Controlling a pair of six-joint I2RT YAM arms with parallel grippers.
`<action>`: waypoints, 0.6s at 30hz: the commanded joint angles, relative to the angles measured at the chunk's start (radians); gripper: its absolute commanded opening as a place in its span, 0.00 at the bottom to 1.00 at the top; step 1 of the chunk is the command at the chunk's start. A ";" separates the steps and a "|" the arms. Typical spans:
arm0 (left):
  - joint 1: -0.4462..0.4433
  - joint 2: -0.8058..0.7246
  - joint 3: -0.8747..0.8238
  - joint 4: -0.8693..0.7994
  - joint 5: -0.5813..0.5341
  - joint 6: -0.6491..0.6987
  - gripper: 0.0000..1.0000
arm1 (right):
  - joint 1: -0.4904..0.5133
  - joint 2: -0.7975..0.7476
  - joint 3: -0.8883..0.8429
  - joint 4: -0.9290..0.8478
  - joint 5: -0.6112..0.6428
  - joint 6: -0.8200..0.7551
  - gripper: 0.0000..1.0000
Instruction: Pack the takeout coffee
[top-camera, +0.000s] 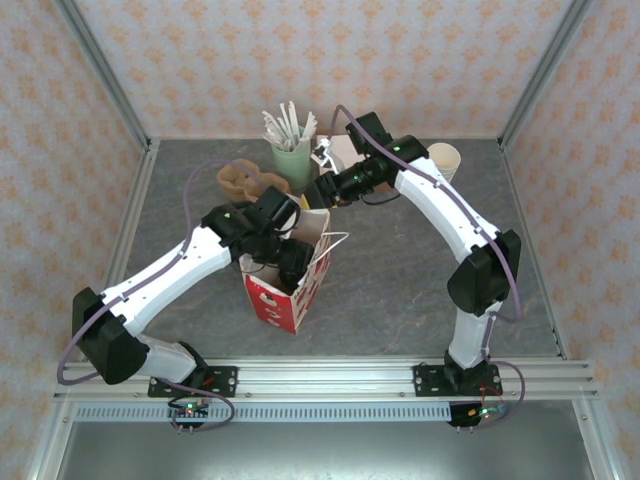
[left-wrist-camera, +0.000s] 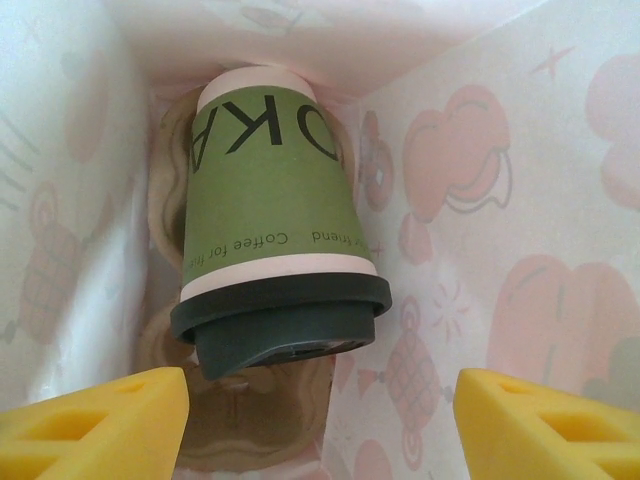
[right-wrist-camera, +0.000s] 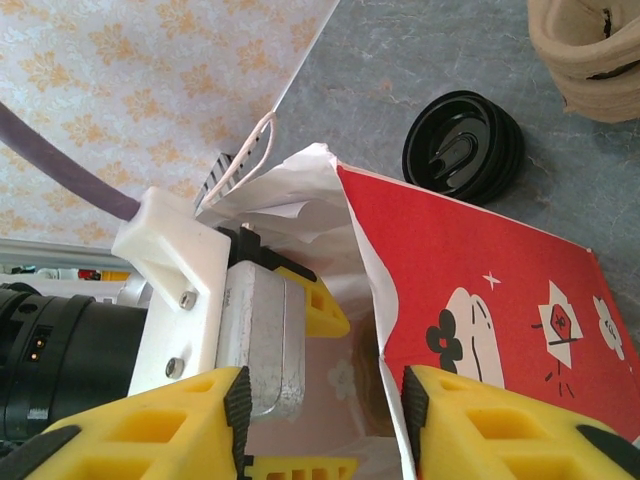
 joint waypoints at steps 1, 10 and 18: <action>-0.018 -0.002 -0.022 -0.051 -0.038 0.026 0.72 | 0.015 0.005 0.008 -0.015 0.003 -0.018 0.42; -0.036 0.034 -0.027 -0.090 -0.086 0.055 0.80 | 0.019 0.017 0.014 -0.014 0.013 -0.017 0.24; -0.047 0.097 -0.010 -0.092 -0.107 0.099 0.90 | 0.020 0.020 0.020 -0.015 0.017 -0.013 0.11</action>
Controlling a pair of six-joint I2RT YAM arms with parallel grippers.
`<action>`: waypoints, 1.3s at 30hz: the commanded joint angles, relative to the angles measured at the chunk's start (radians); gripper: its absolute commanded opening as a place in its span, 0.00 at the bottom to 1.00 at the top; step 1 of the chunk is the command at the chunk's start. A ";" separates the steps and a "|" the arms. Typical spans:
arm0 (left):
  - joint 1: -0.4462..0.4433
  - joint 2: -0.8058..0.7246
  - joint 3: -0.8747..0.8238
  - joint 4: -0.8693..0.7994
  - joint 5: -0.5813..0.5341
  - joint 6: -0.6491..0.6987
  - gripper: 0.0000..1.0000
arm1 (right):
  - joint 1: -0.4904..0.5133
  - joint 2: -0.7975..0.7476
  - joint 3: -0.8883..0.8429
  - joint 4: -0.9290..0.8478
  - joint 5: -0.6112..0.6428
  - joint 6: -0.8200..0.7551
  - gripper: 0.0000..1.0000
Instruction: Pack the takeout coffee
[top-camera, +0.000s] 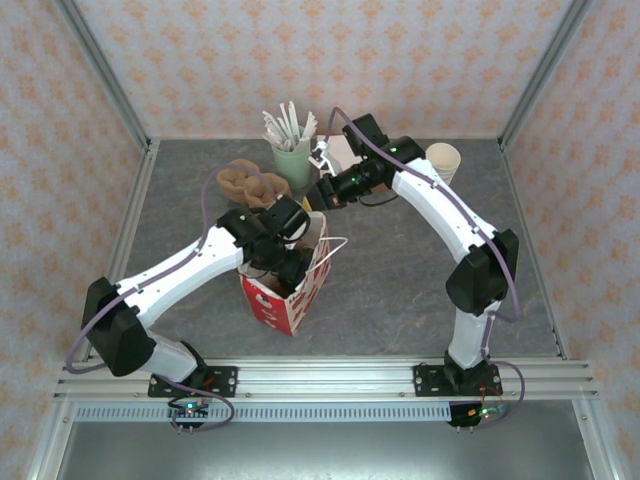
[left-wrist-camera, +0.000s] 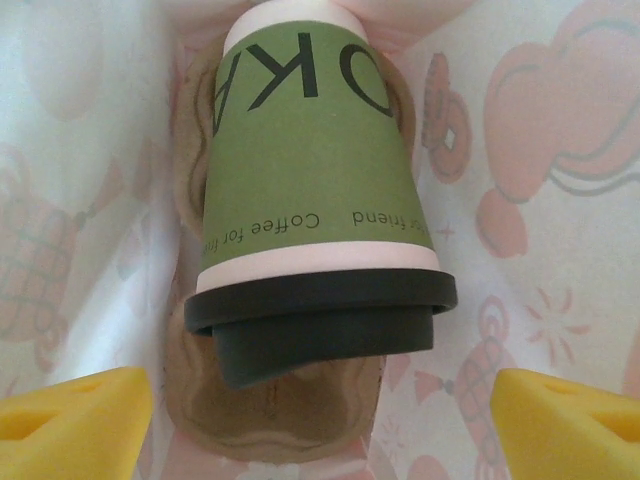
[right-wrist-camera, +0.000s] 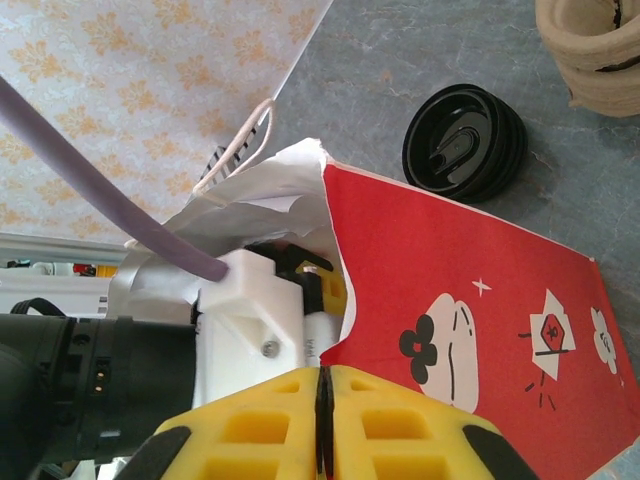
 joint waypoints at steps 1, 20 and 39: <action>-0.012 0.032 0.002 -0.031 -0.040 0.035 0.91 | 0.007 0.009 0.019 -0.013 0.011 -0.008 0.10; -0.016 0.121 -0.025 0.078 -0.054 0.078 0.87 | 0.007 -0.008 0.007 -0.005 0.026 0.002 0.08; -0.016 0.129 0.007 0.110 -0.085 0.068 0.53 | 0.006 -0.015 0.003 -0.008 0.033 -0.002 0.08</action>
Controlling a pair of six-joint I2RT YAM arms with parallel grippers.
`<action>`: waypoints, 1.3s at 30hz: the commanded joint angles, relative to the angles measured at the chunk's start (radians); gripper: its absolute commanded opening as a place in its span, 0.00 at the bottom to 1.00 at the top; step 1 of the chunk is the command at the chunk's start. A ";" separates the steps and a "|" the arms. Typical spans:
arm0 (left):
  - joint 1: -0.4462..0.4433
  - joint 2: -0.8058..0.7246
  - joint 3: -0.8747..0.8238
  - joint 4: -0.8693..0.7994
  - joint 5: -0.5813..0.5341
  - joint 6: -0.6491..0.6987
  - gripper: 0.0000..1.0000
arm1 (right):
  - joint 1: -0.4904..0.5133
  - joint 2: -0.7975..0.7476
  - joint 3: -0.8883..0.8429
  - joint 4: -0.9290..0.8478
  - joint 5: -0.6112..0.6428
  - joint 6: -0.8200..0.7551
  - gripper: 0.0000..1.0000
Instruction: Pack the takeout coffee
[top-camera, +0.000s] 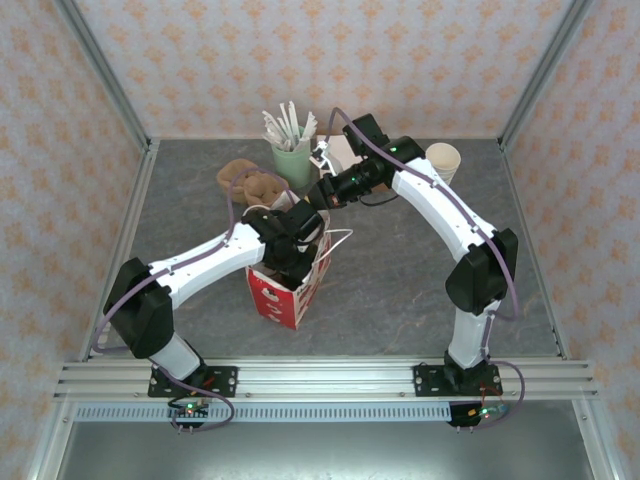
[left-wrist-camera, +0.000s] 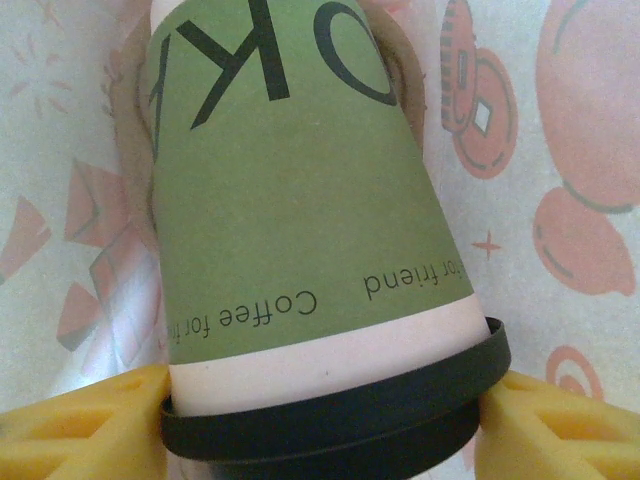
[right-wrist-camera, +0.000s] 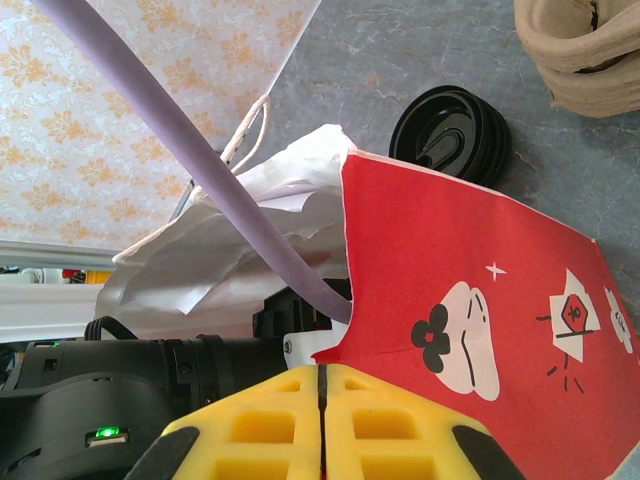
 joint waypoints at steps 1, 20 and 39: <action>-0.003 -0.005 0.027 0.003 -0.044 -0.002 0.53 | 0.008 -0.019 0.002 -0.008 0.013 -0.003 0.08; -0.003 -0.129 0.181 -0.165 -0.059 -0.047 0.38 | -0.013 -0.048 -0.057 0.087 0.030 0.047 0.07; 0.009 -0.027 0.071 -0.111 -0.030 -0.063 0.81 | -0.013 -0.045 -0.056 0.088 0.027 0.055 0.07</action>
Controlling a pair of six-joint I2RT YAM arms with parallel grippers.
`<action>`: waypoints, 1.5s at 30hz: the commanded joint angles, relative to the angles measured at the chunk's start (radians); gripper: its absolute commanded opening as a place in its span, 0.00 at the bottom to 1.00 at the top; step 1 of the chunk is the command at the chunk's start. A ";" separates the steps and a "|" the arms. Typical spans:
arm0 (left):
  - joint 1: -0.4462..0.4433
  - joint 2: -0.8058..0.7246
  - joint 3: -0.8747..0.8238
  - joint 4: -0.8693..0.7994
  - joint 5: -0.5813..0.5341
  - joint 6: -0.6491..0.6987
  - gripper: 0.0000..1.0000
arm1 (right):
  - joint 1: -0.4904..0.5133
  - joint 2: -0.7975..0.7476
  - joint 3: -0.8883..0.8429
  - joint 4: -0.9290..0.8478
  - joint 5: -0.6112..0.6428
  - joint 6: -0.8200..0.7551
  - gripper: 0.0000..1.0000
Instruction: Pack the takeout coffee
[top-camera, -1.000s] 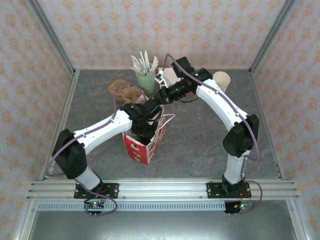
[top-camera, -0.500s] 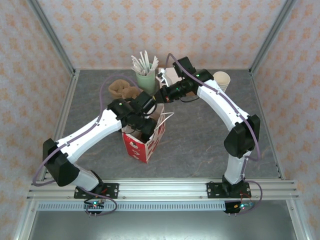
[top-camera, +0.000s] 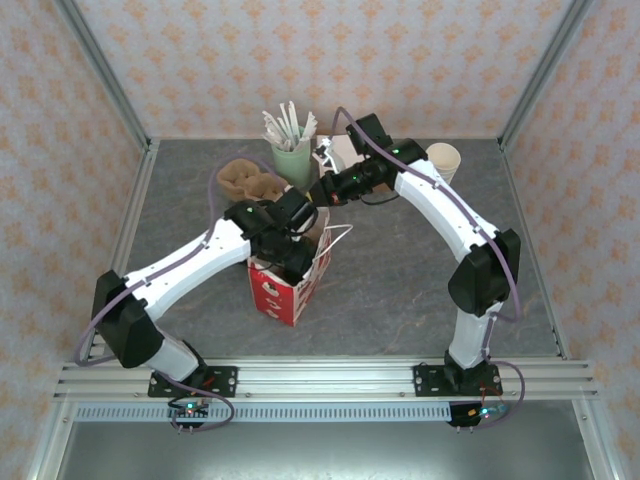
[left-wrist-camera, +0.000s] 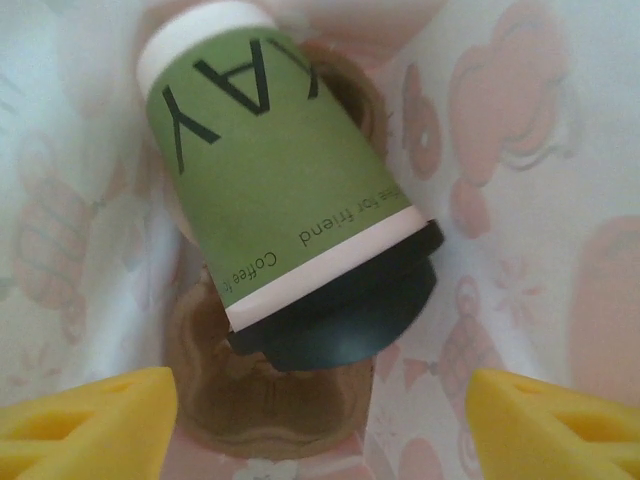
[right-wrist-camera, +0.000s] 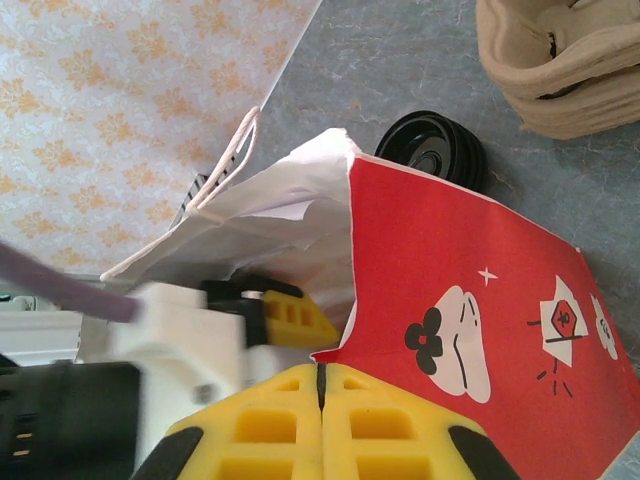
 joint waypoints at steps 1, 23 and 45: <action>0.013 0.054 -0.027 0.000 -0.002 0.009 0.82 | 0.001 -0.024 -0.008 0.007 0.005 0.007 0.07; 0.028 0.263 0.016 0.136 0.011 -0.012 0.87 | 0.013 -0.041 -0.023 0.008 0.002 0.015 0.06; 0.031 0.120 0.201 -0.038 -0.031 0.031 0.42 | -0.008 -0.073 -0.050 0.030 0.057 0.029 0.06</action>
